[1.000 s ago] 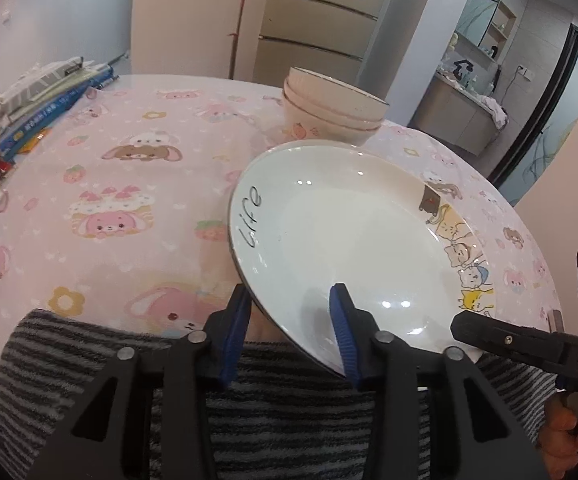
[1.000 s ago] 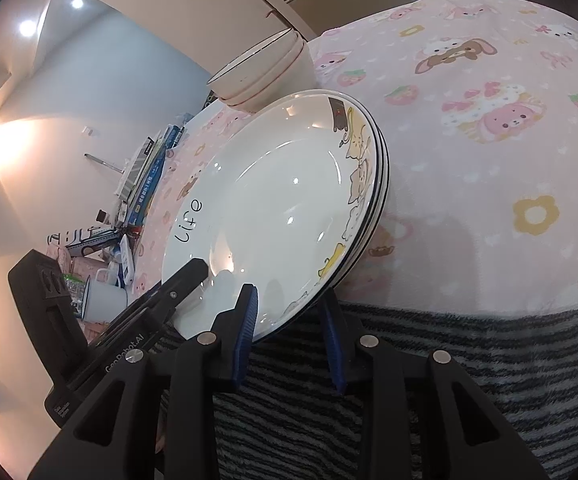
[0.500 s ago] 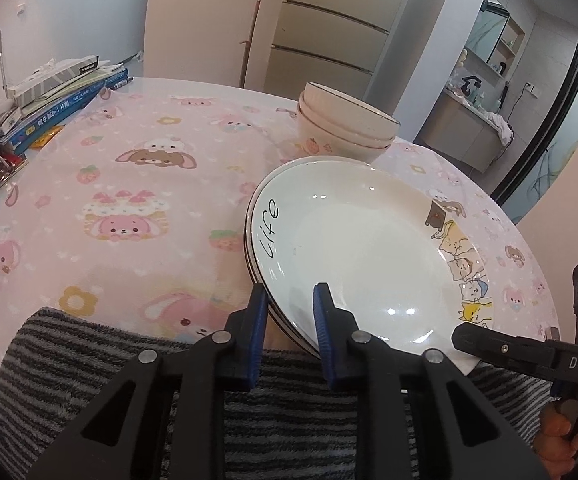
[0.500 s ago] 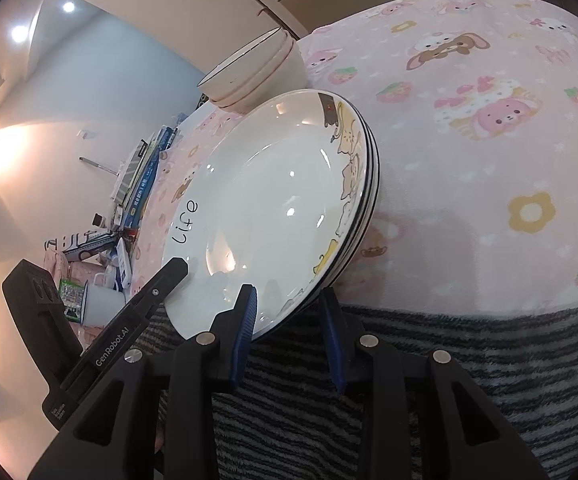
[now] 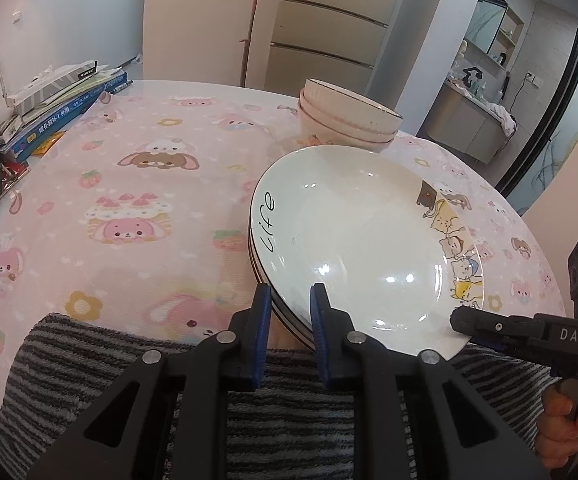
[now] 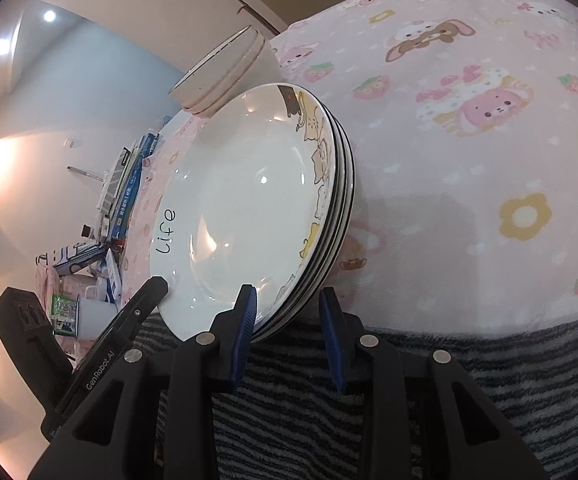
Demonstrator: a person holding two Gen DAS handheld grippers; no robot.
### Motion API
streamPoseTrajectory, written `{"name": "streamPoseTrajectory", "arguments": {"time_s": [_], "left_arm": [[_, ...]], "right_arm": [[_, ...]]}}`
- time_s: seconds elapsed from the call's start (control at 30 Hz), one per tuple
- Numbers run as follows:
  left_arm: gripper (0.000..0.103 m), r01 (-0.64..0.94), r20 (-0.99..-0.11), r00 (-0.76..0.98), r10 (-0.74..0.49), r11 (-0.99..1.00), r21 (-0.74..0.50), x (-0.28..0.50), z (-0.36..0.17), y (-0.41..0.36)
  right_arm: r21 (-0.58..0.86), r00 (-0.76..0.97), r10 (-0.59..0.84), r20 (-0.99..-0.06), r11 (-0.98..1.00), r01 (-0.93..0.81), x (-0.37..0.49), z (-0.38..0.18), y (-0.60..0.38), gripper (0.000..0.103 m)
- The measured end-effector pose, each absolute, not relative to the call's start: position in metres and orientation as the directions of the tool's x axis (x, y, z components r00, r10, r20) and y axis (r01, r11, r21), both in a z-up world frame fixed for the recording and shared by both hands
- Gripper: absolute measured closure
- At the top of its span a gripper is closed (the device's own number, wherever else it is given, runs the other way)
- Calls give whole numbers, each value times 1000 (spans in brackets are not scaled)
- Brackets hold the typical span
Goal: Organize plates and bowls
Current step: 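Open both tools and release the plate on the stack, then move both tools toward the pink-rimmed white bowl stack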
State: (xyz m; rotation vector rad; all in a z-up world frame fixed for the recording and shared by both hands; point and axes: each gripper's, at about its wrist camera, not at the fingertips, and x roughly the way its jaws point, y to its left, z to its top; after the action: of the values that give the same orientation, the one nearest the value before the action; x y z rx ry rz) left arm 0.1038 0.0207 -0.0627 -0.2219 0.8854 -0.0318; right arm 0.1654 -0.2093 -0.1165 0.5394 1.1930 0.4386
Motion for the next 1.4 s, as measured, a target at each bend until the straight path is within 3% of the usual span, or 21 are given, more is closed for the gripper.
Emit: {"name": "streamPoseTrajectory", "arguments": {"time_s": [0.23,0.33,0.43,0.57,0.67,0.77,0.97,1.03,1.1,1.23,1.4], "left_arm": [[83,-55,-739,662,-124,976,-213,94,-46,25],[60,-41,-703,701,-120,978,-207,83,-34,28],[55,-37,-664,740,-102,981,-192,72,-21,30],[33,-8,-601,793,-98,985,-172,57,12,30],[22,10,-514,855,-75,992,-128,40,45,26],[11,28,-402,914,-59,996,-82,18,78,22],[3,55,-205,976,-76,992,-111,-21,134,28],[2,55,-158,985,-77,989,-134,-27,153,33],[1,62,-114,990,-78,989,-133,-32,169,35],[1,87,-94,991,-93,994,-71,-15,194,31],[1,57,-82,995,-64,995,-81,26,202,30]], "right_arm": [[581,312,570,-760,811,-64,156,-105,-208,70],[555,345,553,-759,826,-103,147,-89,-207,70],[510,408,521,-750,848,-147,135,-64,-204,70],[399,557,454,-696,889,-225,106,-15,-197,69],[332,664,430,-611,901,-279,78,26,-192,45],[332,701,446,-557,893,-304,56,58,-194,41],[284,782,437,-445,897,-340,14,126,-198,32],[257,807,435,-399,898,-357,6,149,-200,17],[229,842,418,-340,906,-357,1,170,-202,15],[192,879,397,-263,915,-355,16,198,-197,12],[265,881,412,-234,899,-350,66,200,-197,12]]}}
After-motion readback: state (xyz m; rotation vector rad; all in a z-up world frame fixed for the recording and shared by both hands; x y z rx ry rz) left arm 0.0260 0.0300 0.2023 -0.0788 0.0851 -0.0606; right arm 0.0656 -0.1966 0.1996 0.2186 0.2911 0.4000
